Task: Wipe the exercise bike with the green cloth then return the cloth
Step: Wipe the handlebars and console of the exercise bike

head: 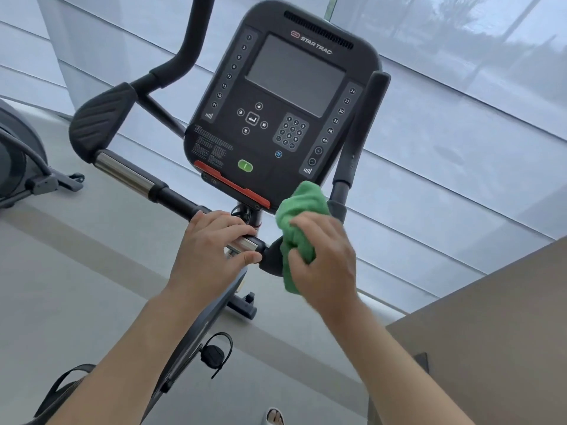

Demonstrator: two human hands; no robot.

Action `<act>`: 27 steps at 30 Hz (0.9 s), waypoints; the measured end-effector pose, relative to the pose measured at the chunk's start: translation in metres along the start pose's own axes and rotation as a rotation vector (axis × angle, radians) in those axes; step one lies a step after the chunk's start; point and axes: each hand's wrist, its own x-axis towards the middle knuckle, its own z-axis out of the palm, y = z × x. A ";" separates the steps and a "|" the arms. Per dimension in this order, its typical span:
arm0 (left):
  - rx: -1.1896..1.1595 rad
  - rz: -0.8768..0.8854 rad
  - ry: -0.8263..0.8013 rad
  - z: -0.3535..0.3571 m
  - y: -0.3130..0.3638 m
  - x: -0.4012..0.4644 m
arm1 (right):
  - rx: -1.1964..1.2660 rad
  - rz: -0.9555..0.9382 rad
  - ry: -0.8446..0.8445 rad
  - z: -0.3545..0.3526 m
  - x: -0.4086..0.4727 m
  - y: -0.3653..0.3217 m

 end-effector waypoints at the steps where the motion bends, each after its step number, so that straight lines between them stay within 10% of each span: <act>1: 0.003 -0.001 -0.001 0.000 0.000 0.000 | 0.014 -0.033 -0.015 0.002 -0.017 -0.005; 27: -0.090 -0.016 -0.025 -0.019 0.014 0.008 | 0.047 -0.116 -0.054 -0.017 -0.001 0.030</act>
